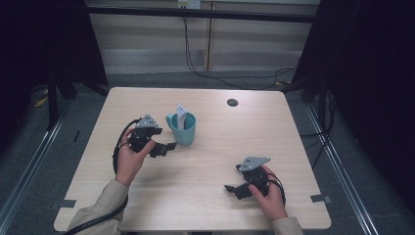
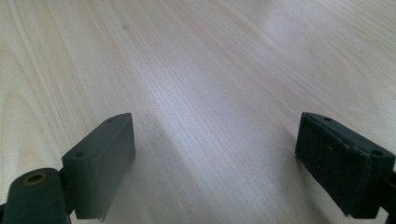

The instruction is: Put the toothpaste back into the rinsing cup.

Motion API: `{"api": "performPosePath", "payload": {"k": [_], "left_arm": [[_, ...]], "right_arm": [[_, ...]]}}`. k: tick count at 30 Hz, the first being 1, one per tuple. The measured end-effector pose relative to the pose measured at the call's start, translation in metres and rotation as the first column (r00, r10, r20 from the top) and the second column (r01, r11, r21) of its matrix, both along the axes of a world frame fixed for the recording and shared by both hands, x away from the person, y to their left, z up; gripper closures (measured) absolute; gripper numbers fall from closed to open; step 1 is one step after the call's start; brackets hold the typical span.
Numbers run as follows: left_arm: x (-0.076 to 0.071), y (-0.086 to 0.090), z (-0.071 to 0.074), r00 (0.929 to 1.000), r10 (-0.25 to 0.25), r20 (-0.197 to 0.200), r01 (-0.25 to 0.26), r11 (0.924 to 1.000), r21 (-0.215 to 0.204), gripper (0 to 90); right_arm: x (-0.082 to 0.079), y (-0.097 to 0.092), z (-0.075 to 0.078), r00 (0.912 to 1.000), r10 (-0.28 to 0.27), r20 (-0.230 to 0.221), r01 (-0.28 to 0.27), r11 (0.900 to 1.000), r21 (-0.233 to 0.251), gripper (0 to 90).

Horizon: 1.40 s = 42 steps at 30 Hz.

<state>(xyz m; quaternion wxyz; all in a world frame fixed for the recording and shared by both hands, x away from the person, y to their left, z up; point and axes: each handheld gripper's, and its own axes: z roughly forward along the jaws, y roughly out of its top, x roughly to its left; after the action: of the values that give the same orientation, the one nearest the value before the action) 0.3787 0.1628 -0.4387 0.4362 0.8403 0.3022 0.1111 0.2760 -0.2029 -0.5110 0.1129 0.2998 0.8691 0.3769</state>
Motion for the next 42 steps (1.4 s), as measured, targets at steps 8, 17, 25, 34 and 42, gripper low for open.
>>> {"api": "performPosePath", "payload": {"k": [8,17,25,34,42], "left_arm": [[-0.006,0.003,-0.012,1.0000,-0.003,-0.002,0.003,0.9999,0.011,15.3],[-0.015,0.005,-0.032,0.9996,-0.001,-0.029,0.002,0.9998,0.022,15.3],[-0.022,0.007,-0.047,0.9993,-0.004,-0.038,0.006,0.9989,0.046,15.4],[-0.026,0.010,-0.062,0.9978,-0.002,-0.066,0.005,0.9983,0.058,15.4],[-0.029,0.010,-0.066,0.9985,-0.002,-0.054,0.007,0.9956,0.093,15.3]], "right_arm": [[0.000,0.000,0.000,1.0000,0.000,0.000,0.000,1.0000,0.000,11.3],[0.000,0.000,0.000,1.0000,0.000,0.000,0.000,1.0000,0.000,11.4],[0.000,0.000,0.000,1.0000,0.000,0.000,0.000,1.0000,0.000,11.3],[0.000,0.000,0.000,1.0000,0.000,0.000,0.000,1.0000,0.000,11.3],[0.000,0.000,0.000,1.0000,0.000,0.000,0.000,1.0000,0.000,11.3]]}}
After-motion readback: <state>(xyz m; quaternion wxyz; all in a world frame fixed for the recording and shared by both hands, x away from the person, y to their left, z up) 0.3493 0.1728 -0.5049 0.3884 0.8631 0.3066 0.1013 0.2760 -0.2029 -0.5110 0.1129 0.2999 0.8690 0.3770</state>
